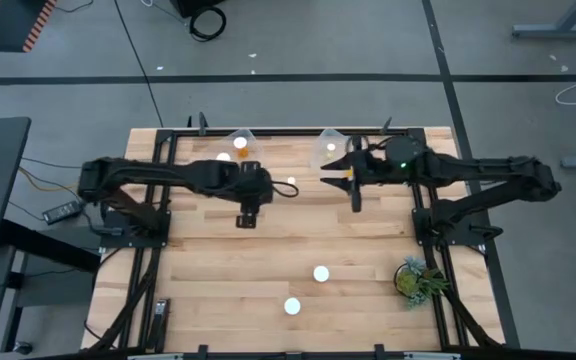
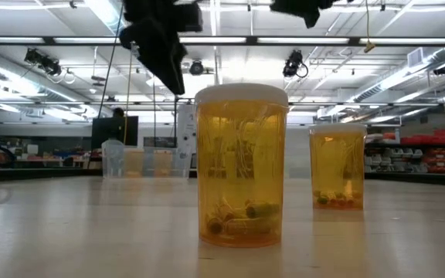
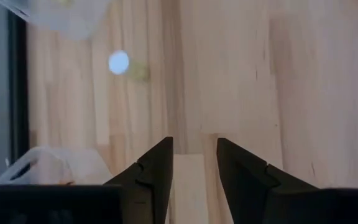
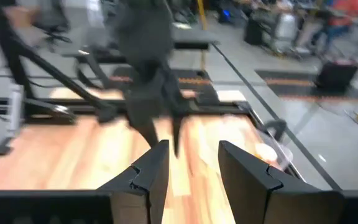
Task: Pick and place medicine bottles into bin by pill shape (circle, oval)
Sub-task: Put the small yellow pill bottle into the right transparent bin
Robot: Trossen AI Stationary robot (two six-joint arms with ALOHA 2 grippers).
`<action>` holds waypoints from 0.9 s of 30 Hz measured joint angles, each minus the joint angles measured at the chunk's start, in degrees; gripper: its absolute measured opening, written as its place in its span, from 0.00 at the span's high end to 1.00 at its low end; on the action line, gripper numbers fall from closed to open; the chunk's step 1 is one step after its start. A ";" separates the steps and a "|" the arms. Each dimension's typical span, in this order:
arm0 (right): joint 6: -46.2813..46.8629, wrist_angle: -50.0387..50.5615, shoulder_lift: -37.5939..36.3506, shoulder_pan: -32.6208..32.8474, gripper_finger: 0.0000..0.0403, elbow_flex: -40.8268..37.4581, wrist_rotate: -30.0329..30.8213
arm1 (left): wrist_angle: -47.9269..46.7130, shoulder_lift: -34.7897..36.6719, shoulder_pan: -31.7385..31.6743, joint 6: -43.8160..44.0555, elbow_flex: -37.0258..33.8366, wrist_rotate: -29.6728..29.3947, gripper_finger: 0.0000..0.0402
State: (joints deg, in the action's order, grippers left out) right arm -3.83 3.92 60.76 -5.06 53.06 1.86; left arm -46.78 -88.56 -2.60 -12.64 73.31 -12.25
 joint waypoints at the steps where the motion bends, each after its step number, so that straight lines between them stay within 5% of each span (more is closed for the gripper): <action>1: 0.52 0.04 0.98 0.46 0.64 0.00 2.07 | 1.10 1.32 0.18 -0.92 -1.00 0.02 0.67; 9: 5.38 -1.24 9.00 0.57 0.64 0.00 10.46 | 14.81 13.11 -0.71 -8.44 -10.78 3.37 0.70; 17: 10.99 -1.37 17.74 -2.63 0.64 2.44 11.78 | 26.92 23.53 -4.83 -10.69 -21.75 7.23 0.76; 27: 11.39 15.25 34.99 -7.94 0.64 21.60 11.29 | 38.91 31.38 -13.35 -15.90 -32.06 15.64 0.81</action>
State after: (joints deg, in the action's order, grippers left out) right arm 7.55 19.18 95.75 -13.00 74.66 13.15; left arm -7.87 -57.17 -15.95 -28.53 41.26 3.39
